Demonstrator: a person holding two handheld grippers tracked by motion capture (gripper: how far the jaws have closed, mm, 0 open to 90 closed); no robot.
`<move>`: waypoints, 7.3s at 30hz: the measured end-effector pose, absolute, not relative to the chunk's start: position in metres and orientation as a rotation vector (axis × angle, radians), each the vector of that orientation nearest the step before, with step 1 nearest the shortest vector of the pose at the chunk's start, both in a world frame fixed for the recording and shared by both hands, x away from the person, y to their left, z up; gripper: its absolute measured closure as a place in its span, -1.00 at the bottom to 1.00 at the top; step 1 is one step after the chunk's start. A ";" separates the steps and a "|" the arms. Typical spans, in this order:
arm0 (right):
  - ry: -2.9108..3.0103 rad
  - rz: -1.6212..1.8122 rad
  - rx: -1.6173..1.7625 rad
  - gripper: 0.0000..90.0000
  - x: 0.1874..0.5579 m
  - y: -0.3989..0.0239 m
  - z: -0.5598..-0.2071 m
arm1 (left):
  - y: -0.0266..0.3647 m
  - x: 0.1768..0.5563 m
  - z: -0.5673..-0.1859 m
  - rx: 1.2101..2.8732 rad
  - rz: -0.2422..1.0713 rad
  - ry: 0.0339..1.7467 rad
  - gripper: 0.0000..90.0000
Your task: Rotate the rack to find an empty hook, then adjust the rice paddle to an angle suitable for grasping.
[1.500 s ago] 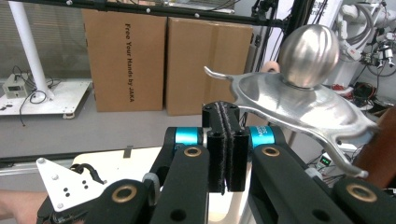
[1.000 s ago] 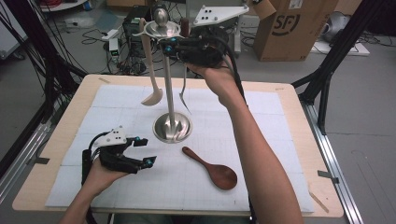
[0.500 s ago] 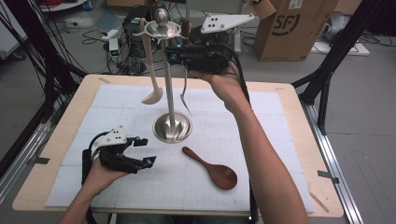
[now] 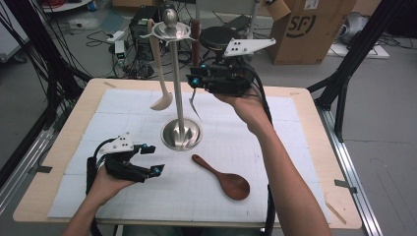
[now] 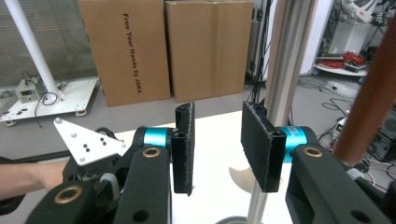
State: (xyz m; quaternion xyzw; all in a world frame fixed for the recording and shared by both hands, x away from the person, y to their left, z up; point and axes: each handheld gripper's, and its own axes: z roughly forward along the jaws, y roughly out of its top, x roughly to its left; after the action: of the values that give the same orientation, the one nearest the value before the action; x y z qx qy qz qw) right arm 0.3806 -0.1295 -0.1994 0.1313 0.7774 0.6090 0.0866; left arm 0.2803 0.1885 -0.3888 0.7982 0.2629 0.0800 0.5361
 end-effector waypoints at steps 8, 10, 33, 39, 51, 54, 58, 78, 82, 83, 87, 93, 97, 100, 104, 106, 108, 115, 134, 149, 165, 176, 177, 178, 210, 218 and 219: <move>2.347 1.788 0.447 0.41 0.378 -0.142 -0.222 | 0.189 0.280 -0.389 1.899 0.191 0.625 -0.45; 2.357 1.780 0.456 0.40 0.376 -0.144 -0.228 | 0.189 0.280 -0.389 1.901 0.192 0.624 -0.45; 2.420 1.724 0.506 0.31 0.353 -0.164 -0.277 | 0.188 0.279 -0.390 1.905 0.193 0.631 -0.46; 2.425 1.712 0.518 0.35 0.348 -0.169 -0.289 | 0.189 0.279 -0.390 1.901 0.197 0.629 -0.46; 2.504 1.672 0.549 0.60 0.340 -0.170 -0.324 | 0.190 0.278 -0.390 1.896 0.197 0.633 -0.46; 2.525 1.659 0.561 0.70 0.338 -0.171 -0.333 | 0.190 0.278 -0.390 1.895 0.198 0.635 -0.46; 2.540 1.643 0.576 0.81 0.337 -0.174 -0.345 | 0.189 0.278 -0.390 1.899 0.197 0.633 -0.46; 2.657 1.467 0.736 0.99 0.345 -0.171 -0.404 | 0.191 0.278 -0.391 1.893 0.205 0.639 -0.45; 2.663 1.448 0.758 0.99 0.348 -0.168 -0.409 | 0.191 0.278 -0.392 1.898 0.206 0.640 -0.45; 2.671 1.439 0.763 0.99 0.349 -0.168 -0.411 | 0.191 0.278 -0.392 1.898 0.206 0.639 -0.46; 2.700 1.410 0.796 0.99 0.350 -0.166 -0.418 | 0.191 0.278 -0.392 1.899 0.206 0.638 -0.45; 2.709 1.396 0.790 0.99 0.348 -0.165 -0.419 | 0.190 0.278 -0.392 1.898 0.204 0.634 -0.46; 2.694 1.400 0.771 0.99 0.344 -0.167 -0.416 | 0.191 0.278 -0.392 1.898 0.207 0.632 -0.46; 2.676 1.403 0.769 0.99 0.340 -0.171 -0.418 | 0.190 0.277 -0.392 1.899 0.206 0.633 -0.46; 2.674 1.396 0.792 0.99 0.339 -0.174 -0.424 | 0.189 0.277 -0.392 1.901 0.207 0.632 -0.46; 2.678 1.388 0.799 0.99 0.340 -0.173 -0.426 | 0.190 0.277 -0.392 1.900 0.209 0.633 -0.46; 2.686 1.381 0.805 0.99 0.341 -0.171 -0.429 | 0.190 0.277 -0.392 1.899 0.208 0.634 -0.46; 2.723 1.324 0.808 0.99 0.345 -0.160 -0.440 | 0.190 0.277 -0.392 1.900 0.208 0.633 -0.46; 2.752 1.262 0.754 0.99 0.353 -0.144 -0.441 | 0.189 0.278 -0.393 1.904 0.207 0.631 -0.46; 2.861 1.217 0.677 0.99 0.353 -0.118 -0.442 | 0.189 0.278 -0.393 1.905 0.204 0.628 -0.46; 2.866 1.249 0.620 0.89 0.342 -0.120 -0.432 | 0.189 0.278 -0.393 1.902 0.206 0.631 -0.46; 2.848 1.247 0.671 0.63 0.325 -0.143 -0.427 | 0.188 0.277 -0.393 1.906 0.206 0.627 -0.46; 2.844 1.246 0.666 0.62 0.324 -0.144 -0.427 | 0.188 0.278 -0.393 1.905 0.205 0.627 -0.46; 2.843 1.247 0.669 0.60 0.322 -0.145 -0.427 | 0.188 0.278 -0.393 1.905 0.207 0.629 -0.46; 2.861 1.069 0.537 0.74 0.305 -0.142 -0.438 | 0.187 0.278 -0.395 1.911 0.210 0.617 -0.47; 2.852 1.135 0.513 0.74 0.305 -0.144 -0.435 | 0.184 0.277 -0.397 1.922 0.203 0.619 -0.46; 2.845 1.145 0.514 0.74 0.304 -0.144 -0.434 | 0.184 0.277 -0.398 1.923 0.199 0.618 -0.46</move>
State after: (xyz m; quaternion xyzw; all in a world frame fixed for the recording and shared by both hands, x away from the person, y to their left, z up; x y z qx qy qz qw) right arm 0.3043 -0.1439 -0.4341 0.1653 0.9148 0.3681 0.0162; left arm 0.2775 0.1839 -0.3982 0.8048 0.2586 0.0832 0.5277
